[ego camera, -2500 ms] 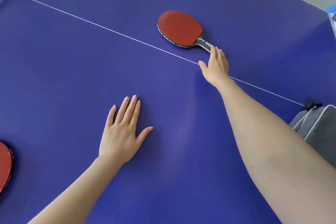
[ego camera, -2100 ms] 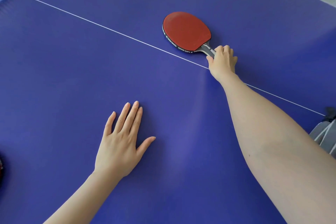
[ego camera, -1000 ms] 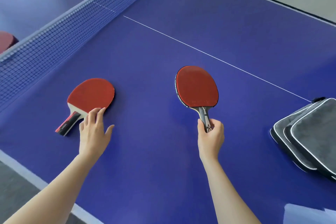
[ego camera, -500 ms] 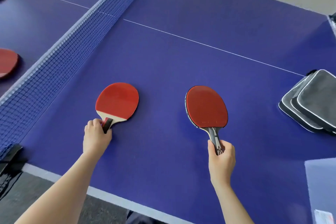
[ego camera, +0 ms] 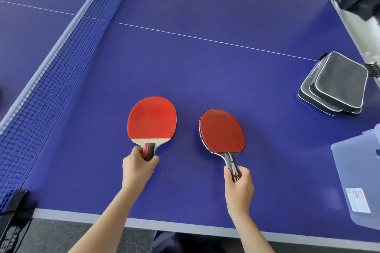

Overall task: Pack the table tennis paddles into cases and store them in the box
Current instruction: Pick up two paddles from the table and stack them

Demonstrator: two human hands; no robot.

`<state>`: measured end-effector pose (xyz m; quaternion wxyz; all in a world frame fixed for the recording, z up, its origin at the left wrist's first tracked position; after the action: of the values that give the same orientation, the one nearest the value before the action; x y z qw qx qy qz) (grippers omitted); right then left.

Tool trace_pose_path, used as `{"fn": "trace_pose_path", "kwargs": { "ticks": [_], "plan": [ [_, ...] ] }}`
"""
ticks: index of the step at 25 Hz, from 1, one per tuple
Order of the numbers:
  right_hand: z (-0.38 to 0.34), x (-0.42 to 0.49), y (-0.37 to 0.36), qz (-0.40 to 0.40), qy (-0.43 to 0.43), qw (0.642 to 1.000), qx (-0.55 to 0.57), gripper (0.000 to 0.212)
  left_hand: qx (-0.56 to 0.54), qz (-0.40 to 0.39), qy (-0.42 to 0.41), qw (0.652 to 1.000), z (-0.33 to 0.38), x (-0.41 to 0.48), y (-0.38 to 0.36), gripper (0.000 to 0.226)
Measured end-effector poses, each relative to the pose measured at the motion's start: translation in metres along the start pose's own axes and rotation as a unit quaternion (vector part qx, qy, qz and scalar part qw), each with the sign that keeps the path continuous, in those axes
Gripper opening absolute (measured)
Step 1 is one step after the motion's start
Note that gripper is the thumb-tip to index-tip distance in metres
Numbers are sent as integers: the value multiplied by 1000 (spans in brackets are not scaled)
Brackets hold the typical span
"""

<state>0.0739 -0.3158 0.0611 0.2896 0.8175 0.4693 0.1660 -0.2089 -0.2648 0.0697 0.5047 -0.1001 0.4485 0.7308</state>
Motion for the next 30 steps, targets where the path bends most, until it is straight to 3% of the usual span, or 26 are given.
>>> {"fn": "trace_pose_path", "kwargs": {
  "ticks": [5, 9, 11, 18, 25, 30],
  "plan": [
    [5, -34, -11, -23, -22, 999, 13, 23, -61, -70, -25, 995, 1, -62, -46, 29],
    [5, -44, -14, -82, -53, 991, 88, 16, -52, -95, -32, 994, -4, -82, -80, 30],
    [11, -45, -12, -122, -100, 978, 139, 13, -43, -95, -29, 994, -6, -87, -95, 30],
    [27, -35, -2, -203, -206, 932, 219, 42, -10, -61, -48, 997, -2, -106, -138, 33],
    [40, -25, -2, -224, -222, 921, 230, 43, 7, -14, -69, 998, -3, -110, -158, 34],
    [36, -23, 2, -244, -208, 910, 262, 44, -56, -66, -16, 996, -13, -117, -170, 36]
  ]
}}
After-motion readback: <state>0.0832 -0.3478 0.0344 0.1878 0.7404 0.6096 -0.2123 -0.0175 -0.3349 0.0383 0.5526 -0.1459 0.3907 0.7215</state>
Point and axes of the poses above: each hand's wrist, its own x-axis towards the middle knuckle, its own y-axis out of the back of the hand, z = x × y, the point moved 4 cm from there along x, towards the middle knuckle, and after that the axes turned 13 degrees about y, right-handed, at the moved point
